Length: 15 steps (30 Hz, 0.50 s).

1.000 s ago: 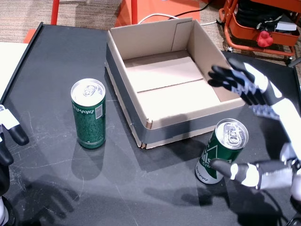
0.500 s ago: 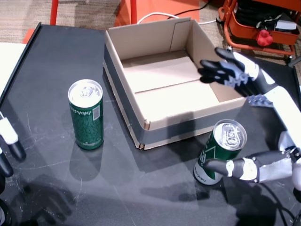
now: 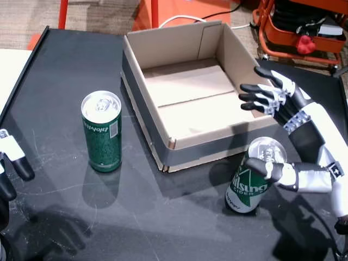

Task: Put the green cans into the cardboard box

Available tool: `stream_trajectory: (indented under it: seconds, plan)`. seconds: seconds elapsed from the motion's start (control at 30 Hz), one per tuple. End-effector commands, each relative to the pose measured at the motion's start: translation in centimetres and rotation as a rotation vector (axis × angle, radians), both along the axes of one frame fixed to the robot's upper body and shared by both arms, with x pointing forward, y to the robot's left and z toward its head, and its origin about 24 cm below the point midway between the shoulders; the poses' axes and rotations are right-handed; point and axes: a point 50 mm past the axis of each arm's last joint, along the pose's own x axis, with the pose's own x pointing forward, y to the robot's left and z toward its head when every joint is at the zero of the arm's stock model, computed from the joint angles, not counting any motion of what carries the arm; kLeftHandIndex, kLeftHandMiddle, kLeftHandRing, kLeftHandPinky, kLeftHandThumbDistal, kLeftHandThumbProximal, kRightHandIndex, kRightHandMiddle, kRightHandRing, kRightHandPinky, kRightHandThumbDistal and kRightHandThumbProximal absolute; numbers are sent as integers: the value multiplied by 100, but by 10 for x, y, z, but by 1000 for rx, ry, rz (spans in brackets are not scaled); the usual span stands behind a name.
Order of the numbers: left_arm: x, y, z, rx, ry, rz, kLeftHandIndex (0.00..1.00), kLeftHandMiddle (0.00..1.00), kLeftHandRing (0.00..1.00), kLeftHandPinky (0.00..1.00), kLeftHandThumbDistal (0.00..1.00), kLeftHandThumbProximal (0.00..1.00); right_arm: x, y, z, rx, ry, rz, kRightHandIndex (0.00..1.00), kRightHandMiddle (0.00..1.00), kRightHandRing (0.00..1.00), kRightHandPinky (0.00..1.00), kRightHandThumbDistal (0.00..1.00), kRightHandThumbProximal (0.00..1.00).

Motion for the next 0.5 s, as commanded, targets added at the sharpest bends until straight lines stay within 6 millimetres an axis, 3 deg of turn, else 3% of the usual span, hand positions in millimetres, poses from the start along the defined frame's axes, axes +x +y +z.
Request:
stream_trajectory:
  seconds: [0.0, 0.07, 0.1, 0.17, 0.27, 0.33, 0.47]
  plan:
    - [-2, -8, -5, -37, 1, 4, 48, 47, 51, 65, 64, 29, 0, -4, 1, -15, -9, -7, 78, 79, 81, 92, 100, 65]
    - [-2, -7, -5, -29, 8, -12, 50, 49, 52, 65, 63, 23, 0, -4, 0, -17, -11, -4, 78, 78, 81, 91, 100, 66]
    - [-3, -7, -5, -26, 19, -18, 50, 50, 52, 65, 58, 20, -1, -4, 0, -16, -9, -5, 77, 77, 81, 91, 100, 68]
    - [-7, -6, -6, -25, 45, -32, 55, 53, 56, 66, 58, 21, -2, -4, -2, -16, -3, -6, 77, 77, 80, 90, 100, 68]
    - [-10, -4, -6, -29, 51, -32, 54, 52, 55, 63, 61, 27, -2, -4, -3, -20, 6, -11, 78, 77, 79, 90, 100, 70]
    - [-10, -3, -6, -17, 50, -44, 55, 53, 56, 64, 63, 22, -2, -5, -4, -21, 13, -9, 78, 77, 79, 90, 100, 69]
    - [-10, -2, -5, -4, 51, -54, 55, 55, 57, 66, 56, 18, -4, -7, -7, -50, 29, -11, 77, 77, 80, 90, 100, 73]
